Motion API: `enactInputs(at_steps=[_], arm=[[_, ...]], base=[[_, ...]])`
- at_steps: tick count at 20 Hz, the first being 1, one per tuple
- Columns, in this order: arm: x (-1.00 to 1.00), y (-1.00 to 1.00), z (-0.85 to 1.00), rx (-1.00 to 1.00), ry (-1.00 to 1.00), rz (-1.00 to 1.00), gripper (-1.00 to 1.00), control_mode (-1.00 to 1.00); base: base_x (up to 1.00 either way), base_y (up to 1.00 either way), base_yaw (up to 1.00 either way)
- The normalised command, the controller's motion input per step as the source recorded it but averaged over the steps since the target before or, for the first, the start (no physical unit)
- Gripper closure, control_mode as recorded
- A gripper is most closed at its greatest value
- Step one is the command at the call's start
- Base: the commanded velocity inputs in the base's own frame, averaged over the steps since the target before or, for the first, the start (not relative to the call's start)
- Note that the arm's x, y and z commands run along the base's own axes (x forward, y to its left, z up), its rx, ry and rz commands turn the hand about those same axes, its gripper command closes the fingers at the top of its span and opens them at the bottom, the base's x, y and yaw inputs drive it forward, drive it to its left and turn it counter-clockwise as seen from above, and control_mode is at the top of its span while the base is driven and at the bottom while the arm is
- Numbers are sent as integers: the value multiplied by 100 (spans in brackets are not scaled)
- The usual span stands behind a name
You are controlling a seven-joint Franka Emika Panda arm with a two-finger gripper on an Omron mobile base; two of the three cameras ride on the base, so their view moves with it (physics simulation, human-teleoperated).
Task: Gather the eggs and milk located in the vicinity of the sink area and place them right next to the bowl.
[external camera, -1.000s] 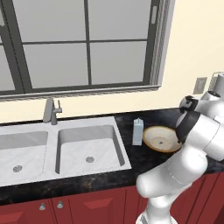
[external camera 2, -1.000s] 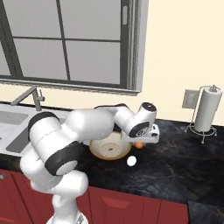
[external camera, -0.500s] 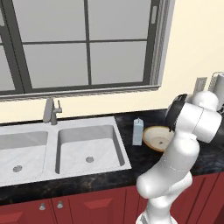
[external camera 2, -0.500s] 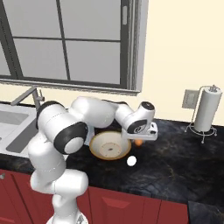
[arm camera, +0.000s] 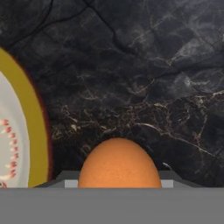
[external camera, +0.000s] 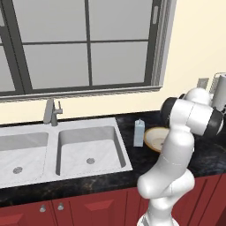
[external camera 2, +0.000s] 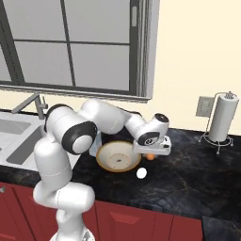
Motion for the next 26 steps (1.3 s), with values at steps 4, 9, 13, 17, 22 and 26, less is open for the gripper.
enactInputs(at_steps=[4,9,13,17,22,26], arm=[[0,0,0,0,1,0,-100,-100],[0,0,0,0,1,0,-100,-100],[0,0,0,1,1,0,-100,-100],[-5,0,1,0,0,0,-100,-100],[-49,0,68,0,-7,0,-100,-100],[-42,0,94,0,-14,-1,-100,-100]], base=[[0,0,0],[0,0,0],[0,0,0],[0,0,0],[0,0,0],[0,0,0]])
